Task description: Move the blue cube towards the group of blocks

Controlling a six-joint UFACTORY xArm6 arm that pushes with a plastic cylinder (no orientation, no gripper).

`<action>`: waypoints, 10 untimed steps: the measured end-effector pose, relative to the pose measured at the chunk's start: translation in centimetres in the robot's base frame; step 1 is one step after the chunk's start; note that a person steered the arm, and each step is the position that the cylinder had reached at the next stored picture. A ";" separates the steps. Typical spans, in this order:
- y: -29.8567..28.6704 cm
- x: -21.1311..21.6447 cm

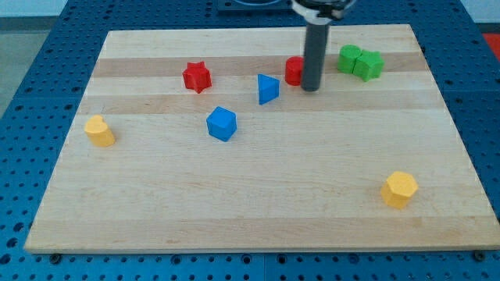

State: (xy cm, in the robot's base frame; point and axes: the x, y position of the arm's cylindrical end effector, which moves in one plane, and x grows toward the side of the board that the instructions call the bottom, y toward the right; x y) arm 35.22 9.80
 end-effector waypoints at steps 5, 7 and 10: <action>-1.2 -4.5; -10.8 -4.8; -5.4 3.3</action>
State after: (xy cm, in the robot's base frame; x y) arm 38.52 4.35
